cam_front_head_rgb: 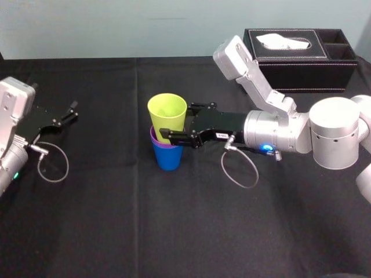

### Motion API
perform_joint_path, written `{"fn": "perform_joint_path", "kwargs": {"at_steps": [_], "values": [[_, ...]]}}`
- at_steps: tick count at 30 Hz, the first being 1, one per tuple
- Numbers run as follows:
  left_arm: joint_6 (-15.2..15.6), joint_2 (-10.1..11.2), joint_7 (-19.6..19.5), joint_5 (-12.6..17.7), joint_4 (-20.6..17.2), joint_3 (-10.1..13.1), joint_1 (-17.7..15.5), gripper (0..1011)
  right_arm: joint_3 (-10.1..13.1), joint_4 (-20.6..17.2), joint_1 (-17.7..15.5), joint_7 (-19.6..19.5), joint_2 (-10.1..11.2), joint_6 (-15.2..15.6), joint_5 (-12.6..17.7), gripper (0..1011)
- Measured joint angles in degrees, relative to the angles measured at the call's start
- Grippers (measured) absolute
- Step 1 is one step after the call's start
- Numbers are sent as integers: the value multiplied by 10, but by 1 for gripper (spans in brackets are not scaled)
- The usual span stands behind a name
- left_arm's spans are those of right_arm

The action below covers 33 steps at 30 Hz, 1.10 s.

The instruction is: Stack the three plastic cups sequentially using one hand.

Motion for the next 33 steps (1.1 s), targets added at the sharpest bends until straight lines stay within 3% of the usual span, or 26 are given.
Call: {"fn": "perform_joint_path", "kwargs": {"at_steps": [10,22,29,33], "values": [[0,0,0,0,0,0,0,1010,0,-1,0,0,0,0,0,710],[0,0,0,0,0,0,0,1010,0,-2,0,0,1,1,0,1002],[0,0,0,0,0,0,0,1010,0,-2,0,0,1,1,0,1003],[0,0,0,0,0,0,0,1010,17,-12,-16,-11,2,-16,7,1003]]}}
